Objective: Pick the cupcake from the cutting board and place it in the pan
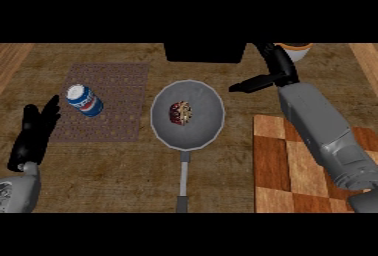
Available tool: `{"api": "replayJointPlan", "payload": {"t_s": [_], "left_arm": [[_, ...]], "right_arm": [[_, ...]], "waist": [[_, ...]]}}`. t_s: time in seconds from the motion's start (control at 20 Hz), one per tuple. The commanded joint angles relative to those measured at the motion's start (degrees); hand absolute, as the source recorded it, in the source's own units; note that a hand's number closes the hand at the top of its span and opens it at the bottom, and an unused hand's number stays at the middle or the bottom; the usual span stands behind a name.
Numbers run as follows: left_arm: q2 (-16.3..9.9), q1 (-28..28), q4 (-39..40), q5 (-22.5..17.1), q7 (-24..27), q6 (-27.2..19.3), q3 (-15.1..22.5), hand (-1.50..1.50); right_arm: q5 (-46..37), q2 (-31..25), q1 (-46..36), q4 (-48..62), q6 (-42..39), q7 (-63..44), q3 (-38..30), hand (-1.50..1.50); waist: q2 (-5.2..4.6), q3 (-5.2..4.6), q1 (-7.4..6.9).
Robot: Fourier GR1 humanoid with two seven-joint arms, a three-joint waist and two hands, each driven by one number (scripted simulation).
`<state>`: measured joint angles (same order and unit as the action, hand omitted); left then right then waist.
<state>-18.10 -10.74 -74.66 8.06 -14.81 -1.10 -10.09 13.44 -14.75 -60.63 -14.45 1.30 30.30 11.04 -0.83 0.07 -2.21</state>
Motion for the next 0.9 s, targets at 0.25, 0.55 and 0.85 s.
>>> {"api": "replayJointPlan", "payload": {"t_s": [0.25, 0.55, 0.85], "left_arm": [[1.4, 1.8, -0.6, 0.6, 1.9, -0.5, 0.6, 0.00], [2.0, 2.2, -2.5, 1.8, 1.6, -1.3, 1.6, 0.00], [0.7, 0.9, -0.9, 0.8, 1.3, 0.0, 0.3, 0.00]], "right_arm": [[-0.9, -14.6, 0.5, 5.4, -18.2, 5.0, -2.2, -1.50], [-2.8, -19.4, 3.3, 7.3, -23.6, 10.5, -2.0, -1.50], [-5.0, -24.4, 4.7, 8.4, -27.3, 15.2, -1.2, -1.50]], "waist": [[-0.27, 0.04, -0.40], [-0.26, 0.09, -0.55], [-0.67, 0.18, -1.25]]}}
